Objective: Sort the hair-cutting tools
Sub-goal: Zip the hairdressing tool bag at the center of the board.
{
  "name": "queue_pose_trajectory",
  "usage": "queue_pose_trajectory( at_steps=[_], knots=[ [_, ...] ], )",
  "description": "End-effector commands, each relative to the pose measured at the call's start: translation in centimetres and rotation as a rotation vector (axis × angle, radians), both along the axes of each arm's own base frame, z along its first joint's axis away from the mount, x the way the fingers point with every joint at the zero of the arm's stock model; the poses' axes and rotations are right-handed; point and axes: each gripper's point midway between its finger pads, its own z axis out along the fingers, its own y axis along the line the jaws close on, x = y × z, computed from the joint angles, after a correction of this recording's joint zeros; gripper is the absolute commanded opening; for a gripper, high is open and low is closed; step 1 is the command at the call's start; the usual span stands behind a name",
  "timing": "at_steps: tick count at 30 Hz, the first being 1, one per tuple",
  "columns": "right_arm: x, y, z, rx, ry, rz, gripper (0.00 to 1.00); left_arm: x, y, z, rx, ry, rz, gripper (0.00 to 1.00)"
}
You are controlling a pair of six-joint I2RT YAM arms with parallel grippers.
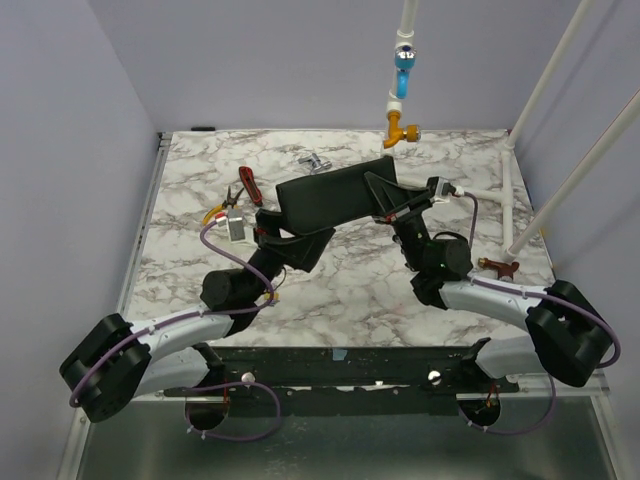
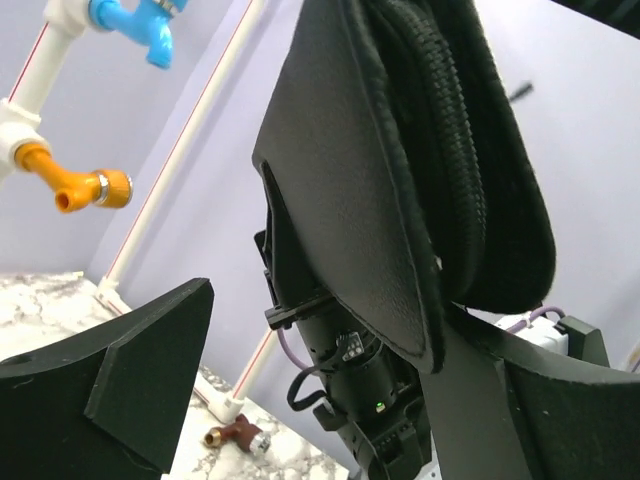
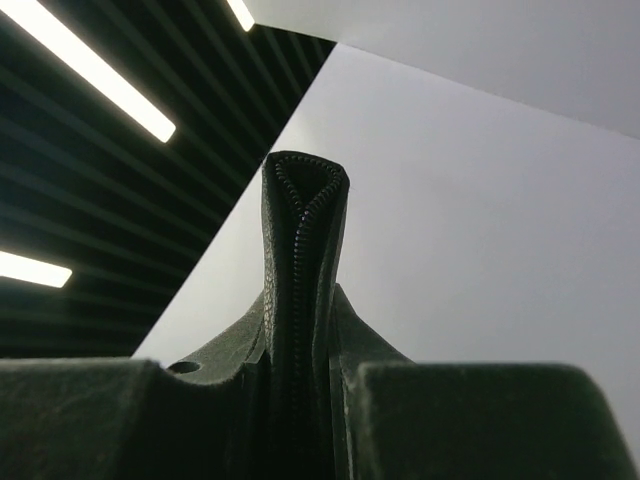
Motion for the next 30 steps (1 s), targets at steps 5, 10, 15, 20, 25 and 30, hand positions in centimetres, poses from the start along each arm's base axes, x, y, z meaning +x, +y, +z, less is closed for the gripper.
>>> queue_pose_trajectory(
  at_steps=[5, 10, 15, 20, 25, 30],
  knots=[
    [0.1, -4.0, 2.5, 0.136, -0.007, -0.141, 0.01, -1.9, 0.1, 2.3, -0.049, -0.147, 0.057, 0.81],
    [0.0, -3.2, 2.8, 0.100, -0.023, -0.126, 0.01, -2.0, 0.2, 2.0, -0.047, -0.139, 0.081, 0.82],
    [0.1, -2.3, 1.3, 0.084, 0.007, -0.088, 0.01, -2.1, 0.5, 4.7, -0.092, -0.186, 0.104, 0.81],
    [-0.2, -1.4, 0.8, 0.040, 0.014, -0.073, 0.01, -1.5, 0.0, 6.1, -0.122, -0.187, 0.100, 0.75],
    [-0.4, -0.7, 0.0, 0.009, 0.027, -0.051, 0.01, -1.0, -0.8, 6.9, -0.141, -0.180, 0.084, 0.52],
    [-0.9, -0.2, -0.3, -0.038, 0.024, -0.031, 0.01, -0.4, -1.0, 6.6, -0.145, -0.155, 0.091, 0.24]
  ],
)
